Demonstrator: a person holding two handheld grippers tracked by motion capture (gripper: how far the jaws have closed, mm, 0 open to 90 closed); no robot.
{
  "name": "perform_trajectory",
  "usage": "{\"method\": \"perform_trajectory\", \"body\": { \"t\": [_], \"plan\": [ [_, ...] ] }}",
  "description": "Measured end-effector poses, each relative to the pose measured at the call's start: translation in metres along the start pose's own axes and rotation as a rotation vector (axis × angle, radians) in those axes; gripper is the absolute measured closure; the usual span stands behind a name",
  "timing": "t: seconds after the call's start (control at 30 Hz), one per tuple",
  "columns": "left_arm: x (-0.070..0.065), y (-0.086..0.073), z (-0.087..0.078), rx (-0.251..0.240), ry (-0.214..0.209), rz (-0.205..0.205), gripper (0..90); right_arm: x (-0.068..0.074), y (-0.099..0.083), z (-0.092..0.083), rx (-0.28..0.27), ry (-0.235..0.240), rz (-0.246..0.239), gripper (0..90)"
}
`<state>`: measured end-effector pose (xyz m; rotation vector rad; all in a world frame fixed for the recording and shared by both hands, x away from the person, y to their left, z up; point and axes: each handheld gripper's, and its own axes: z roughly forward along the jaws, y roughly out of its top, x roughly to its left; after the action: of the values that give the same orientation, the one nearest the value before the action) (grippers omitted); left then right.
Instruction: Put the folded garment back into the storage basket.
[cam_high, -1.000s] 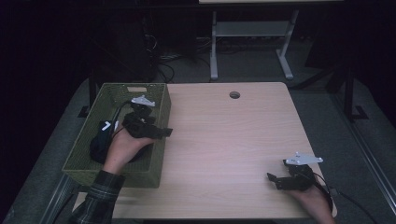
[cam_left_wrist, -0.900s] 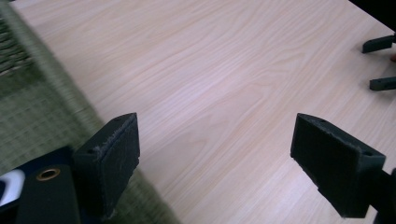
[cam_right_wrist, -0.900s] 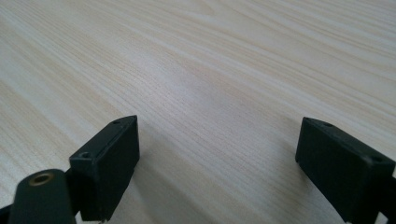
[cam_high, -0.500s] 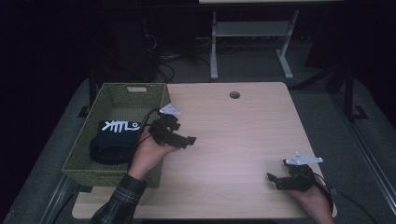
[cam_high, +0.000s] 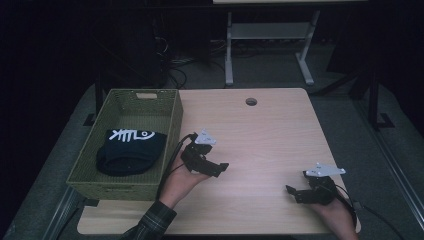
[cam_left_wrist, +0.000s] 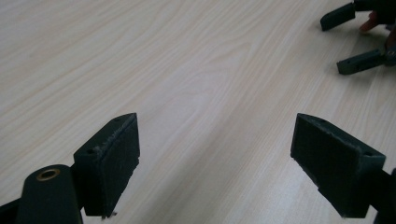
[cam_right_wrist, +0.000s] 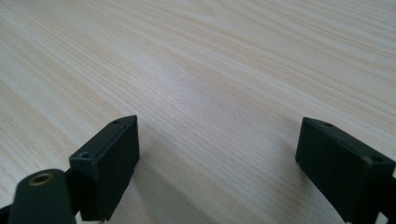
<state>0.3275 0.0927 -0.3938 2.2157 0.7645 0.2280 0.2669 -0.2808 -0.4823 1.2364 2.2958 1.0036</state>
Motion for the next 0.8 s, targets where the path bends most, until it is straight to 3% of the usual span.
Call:
{"method": "perform_trajectory", "body": {
  "t": [0.37, 0.8],
  "plan": [
    [-0.009, -0.019, 0.027, 0.059, -0.055, 0.041, 15.3, 0.000, 0.000, 0.000, 0.000, 0.000, 0.000, 12.9],
    [-0.010, -0.040, 0.048, 0.045, -0.068, 0.057, 15.3, 0.000, 0.000, 0.000, -0.001, 0.001, -0.001, 12.9]
  ]
}}
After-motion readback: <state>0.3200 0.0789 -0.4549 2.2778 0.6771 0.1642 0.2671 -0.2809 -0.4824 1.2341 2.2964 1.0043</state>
